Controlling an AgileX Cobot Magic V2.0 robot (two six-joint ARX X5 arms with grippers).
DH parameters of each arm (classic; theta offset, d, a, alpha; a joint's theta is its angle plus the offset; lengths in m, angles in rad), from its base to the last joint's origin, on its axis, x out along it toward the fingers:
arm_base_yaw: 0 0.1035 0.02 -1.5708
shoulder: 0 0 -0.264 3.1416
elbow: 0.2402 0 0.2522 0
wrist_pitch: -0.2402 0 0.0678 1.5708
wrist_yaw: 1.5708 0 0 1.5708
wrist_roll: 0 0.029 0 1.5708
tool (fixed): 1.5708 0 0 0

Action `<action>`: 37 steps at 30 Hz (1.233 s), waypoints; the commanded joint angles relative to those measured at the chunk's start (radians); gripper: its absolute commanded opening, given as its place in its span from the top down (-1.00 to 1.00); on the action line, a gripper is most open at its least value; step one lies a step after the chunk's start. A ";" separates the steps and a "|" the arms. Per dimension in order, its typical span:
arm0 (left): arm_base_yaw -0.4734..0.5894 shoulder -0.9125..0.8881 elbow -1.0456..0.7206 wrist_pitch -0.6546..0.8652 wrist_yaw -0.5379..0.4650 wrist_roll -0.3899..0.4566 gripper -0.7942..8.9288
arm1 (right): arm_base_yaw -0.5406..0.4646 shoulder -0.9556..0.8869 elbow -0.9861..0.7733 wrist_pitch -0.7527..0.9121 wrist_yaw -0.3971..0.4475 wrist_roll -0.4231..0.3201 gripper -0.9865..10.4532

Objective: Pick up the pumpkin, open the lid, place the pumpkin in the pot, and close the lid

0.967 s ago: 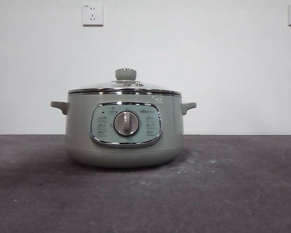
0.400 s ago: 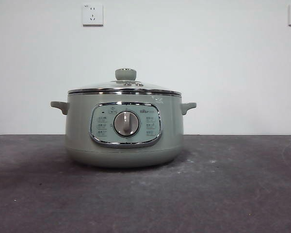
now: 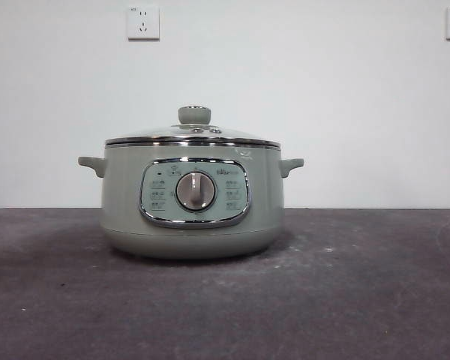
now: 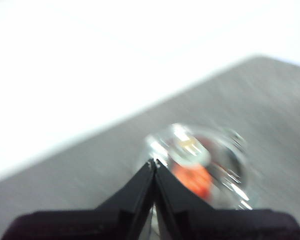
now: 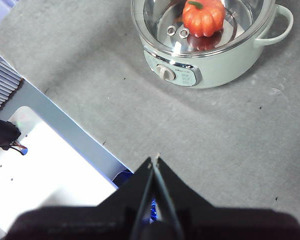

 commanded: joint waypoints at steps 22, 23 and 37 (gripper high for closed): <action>0.137 -0.726 -1.203 0.617 -0.220 -0.058 0.84 | 0.001 -0.004 0.000 -0.016 0.003 0.009 0.83; 0.139 -0.739 -1.221 0.619 -0.232 -0.066 0.84 | 0.001 -0.004 0.000 -0.016 0.003 0.009 0.83; 0.155 -0.787 -1.312 0.513 -0.256 -0.107 0.84 | 0.001 -0.004 0.000 -0.016 0.003 0.009 0.83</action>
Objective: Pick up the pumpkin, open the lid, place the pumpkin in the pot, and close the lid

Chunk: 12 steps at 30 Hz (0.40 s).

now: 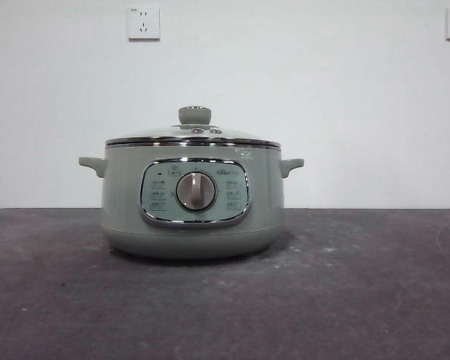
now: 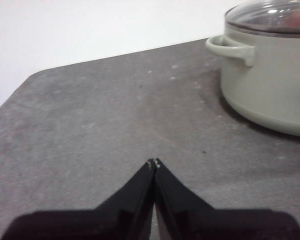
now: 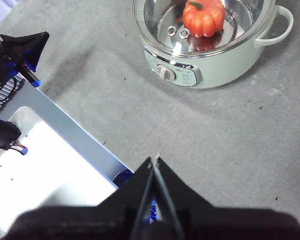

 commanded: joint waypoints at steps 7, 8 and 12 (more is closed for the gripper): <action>0.013 -0.003 -0.016 -0.004 0.000 -0.035 0.84 | 0.001 -0.002 0.000 -0.016 0.003 0.009 0.83; 0.013 -0.003 -0.016 -0.004 -0.001 -0.035 0.84 | 0.001 -0.002 0.000 -0.016 0.003 0.009 0.83; 0.013 -0.003 -0.016 -0.004 -0.001 -0.035 0.84 | 0.001 -0.002 0.000 -0.016 0.003 0.009 0.83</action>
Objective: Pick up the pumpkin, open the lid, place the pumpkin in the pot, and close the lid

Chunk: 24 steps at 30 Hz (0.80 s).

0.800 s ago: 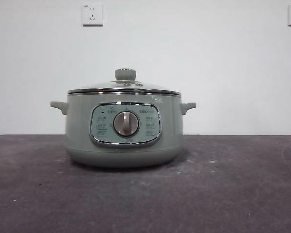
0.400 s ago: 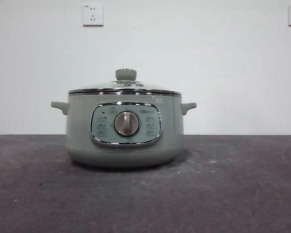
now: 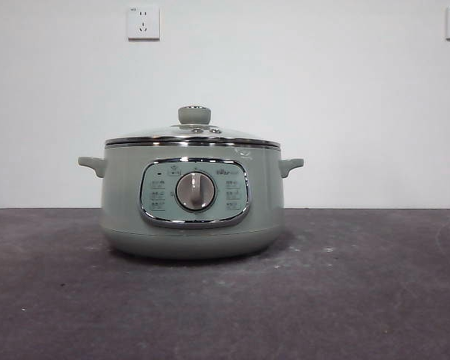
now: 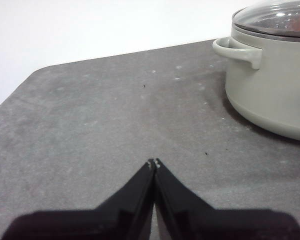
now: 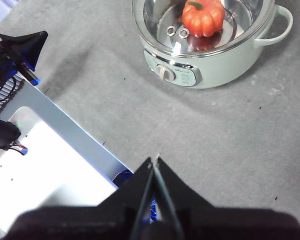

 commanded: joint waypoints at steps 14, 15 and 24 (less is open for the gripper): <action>0.003 -0.003 -0.016 -0.004 -0.001 -0.010 0.84 | 0.003 -0.002 0.000 -0.006 0.000 -0.039 0.83; 0.003 -0.003 -0.016 -0.004 -0.001 -0.010 0.84 | -0.003 -0.002 0.000 -0.004 0.006 -0.073 0.83; 0.003 -0.003 -0.016 -0.002 -0.001 -0.010 0.84 | -0.186 -0.173 -0.059 0.322 -0.070 -0.178 0.83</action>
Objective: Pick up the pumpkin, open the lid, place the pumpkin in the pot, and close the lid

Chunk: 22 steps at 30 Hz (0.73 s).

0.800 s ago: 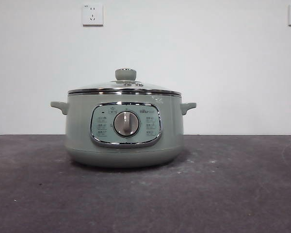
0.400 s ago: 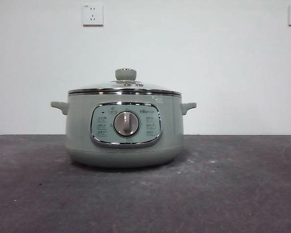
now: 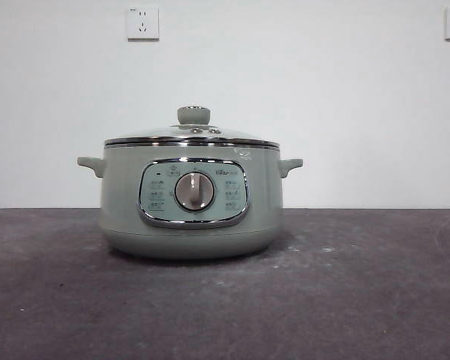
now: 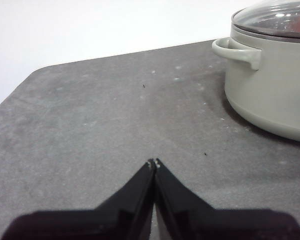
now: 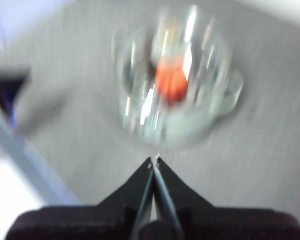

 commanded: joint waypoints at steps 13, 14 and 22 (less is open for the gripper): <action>0.003 -0.003 -0.016 -0.001 -0.001 -0.008 0.84 | -0.331 -0.488 -0.740 0.745 -0.095 -0.030 0.83; 0.003 -0.003 -0.016 -0.001 -0.001 -0.008 0.84 | -0.338 -0.517 -0.796 0.782 -0.095 -0.030 0.83; 0.003 -0.003 -0.016 0.000 -0.001 -0.008 0.84 | -0.362 -0.757 -1.218 0.968 -0.086 -0.026 0.83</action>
